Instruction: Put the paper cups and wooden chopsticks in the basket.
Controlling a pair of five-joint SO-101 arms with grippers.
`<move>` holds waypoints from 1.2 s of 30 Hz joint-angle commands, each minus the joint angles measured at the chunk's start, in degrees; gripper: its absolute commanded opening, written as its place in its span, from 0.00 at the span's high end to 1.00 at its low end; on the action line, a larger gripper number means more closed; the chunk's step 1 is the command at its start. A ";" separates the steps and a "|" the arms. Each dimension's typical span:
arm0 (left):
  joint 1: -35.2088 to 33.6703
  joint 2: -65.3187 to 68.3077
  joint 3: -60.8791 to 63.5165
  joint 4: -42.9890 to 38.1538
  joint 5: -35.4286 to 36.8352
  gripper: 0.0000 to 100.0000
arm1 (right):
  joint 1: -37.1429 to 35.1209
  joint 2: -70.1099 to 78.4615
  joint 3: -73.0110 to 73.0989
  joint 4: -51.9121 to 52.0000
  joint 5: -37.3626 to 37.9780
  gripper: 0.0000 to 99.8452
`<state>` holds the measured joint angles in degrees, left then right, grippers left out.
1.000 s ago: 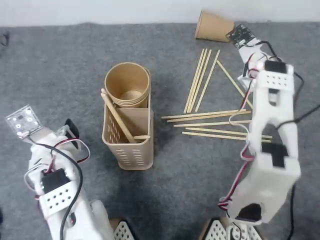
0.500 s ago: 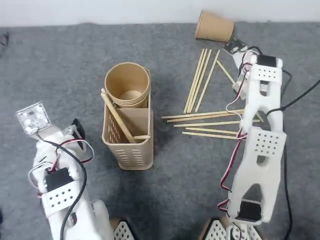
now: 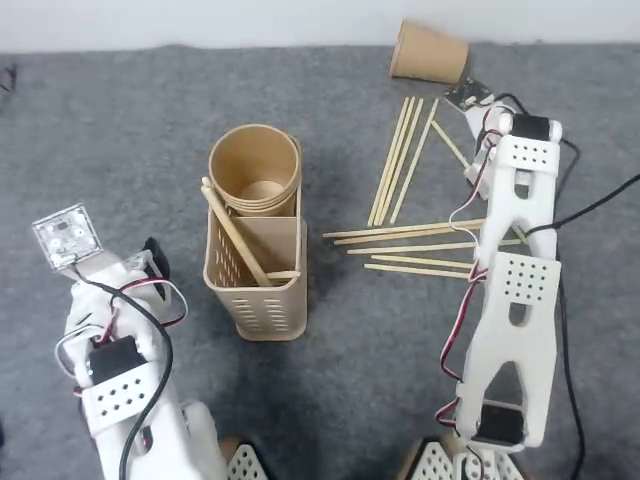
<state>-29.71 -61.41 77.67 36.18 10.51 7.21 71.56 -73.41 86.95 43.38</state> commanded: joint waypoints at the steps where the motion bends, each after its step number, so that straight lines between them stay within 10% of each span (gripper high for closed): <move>1: 0.53 -0.97 -0.31 -1.23 -0.44 0.81 | 0.22 0.40 -5.27 2.95 0.88 0.99; 6: 0.53 -0.97 -0.22 -1.23 -0.44 0.81 | -0.31 -0.04 -24.18 12.88 0.35 0.99; 36: 0.53 -0.97 -0.13 -1.23 -0.44 0.81 | -12.88 -50.07 -19.16 16.13 -31.82 0.99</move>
<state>-29.71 -61.41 77.85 36.18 10.51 -2.99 28.22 -93.45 100.66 14.64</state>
